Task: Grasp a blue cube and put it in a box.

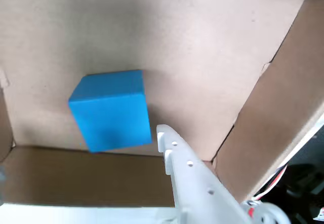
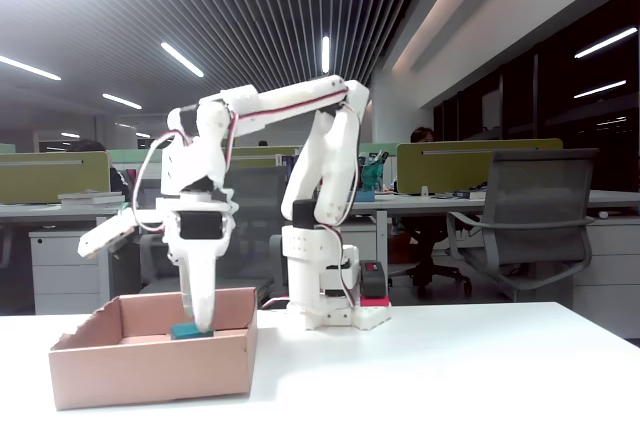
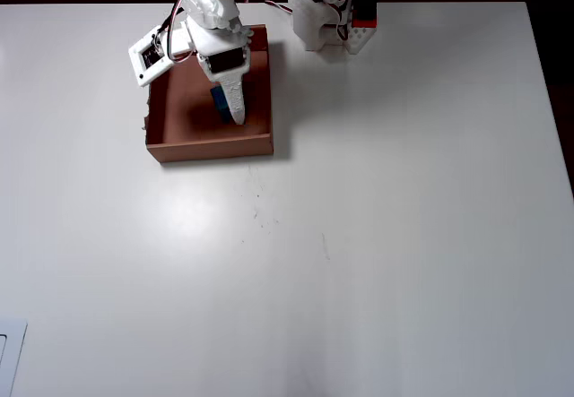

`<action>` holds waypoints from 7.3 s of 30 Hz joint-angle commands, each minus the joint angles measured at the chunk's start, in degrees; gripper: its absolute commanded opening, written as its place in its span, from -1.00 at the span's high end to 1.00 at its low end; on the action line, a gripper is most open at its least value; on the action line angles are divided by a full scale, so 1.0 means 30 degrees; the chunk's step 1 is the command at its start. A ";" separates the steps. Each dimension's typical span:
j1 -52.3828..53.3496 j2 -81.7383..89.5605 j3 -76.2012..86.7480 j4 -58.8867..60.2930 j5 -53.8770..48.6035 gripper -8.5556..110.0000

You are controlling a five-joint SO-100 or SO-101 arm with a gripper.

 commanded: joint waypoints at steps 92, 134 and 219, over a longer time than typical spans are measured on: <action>0.0146 2.4785 1.4092 0.2051 -0.2314 0.53; -0.0029 2.4727 1.5000 0.0205 -0.3164 0.51; -0.0029 2.4727 1.5000 0.0205 -0.3164 0.44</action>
